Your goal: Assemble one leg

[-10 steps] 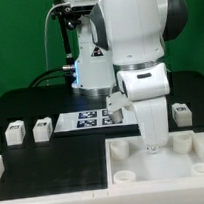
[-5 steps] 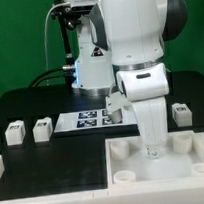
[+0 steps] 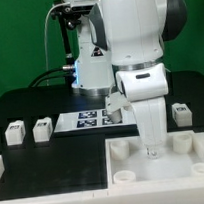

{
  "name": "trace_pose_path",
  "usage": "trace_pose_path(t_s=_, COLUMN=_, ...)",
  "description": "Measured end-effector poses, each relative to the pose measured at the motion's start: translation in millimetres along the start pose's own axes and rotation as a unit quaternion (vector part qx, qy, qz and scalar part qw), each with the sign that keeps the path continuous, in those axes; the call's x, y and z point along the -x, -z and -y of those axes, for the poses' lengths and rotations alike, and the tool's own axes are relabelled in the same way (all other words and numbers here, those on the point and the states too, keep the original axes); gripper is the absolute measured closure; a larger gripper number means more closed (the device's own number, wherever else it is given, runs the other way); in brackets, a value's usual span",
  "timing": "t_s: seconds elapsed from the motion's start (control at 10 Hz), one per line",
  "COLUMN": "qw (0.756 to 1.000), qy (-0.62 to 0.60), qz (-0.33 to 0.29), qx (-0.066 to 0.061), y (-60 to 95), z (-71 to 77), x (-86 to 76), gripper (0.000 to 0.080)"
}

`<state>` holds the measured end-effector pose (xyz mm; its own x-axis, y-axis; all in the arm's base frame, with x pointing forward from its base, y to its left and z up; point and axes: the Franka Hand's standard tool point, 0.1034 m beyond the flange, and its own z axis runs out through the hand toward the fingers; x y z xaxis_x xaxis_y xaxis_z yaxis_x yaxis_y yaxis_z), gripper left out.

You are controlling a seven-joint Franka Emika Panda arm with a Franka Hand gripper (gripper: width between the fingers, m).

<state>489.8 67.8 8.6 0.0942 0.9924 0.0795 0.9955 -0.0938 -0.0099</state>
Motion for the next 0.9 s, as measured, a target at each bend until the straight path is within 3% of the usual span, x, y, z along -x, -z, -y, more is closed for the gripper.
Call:
trace_pose_path(t_s=0.2, qw=0.999, qy=-0.039, qz=0.006, qx=0.016, y=32.4, z=3.2, x=-16.9, gripper=0.0151)
trace_pose_path(t_s=0.4, qw=0.985, qy=-0.172, qz=0.001, qx=0.025, y=51.5, z=8.4, x=-44.5, gripper=0.0151)
trace_pose_path(t_s=0.5, qw=0.977, qy=-0.213, qz=-0.002, qx=0.029, y=56.8, z=10.1, x=-57.4, gripper=0.0151)
trace_pose_path(t_s=0.9, qw=0.920, qy=-0.390, qz=-0.016, qx=0.024, y=56.2, z=12.2, x=-61.2, gripper=0.0151)
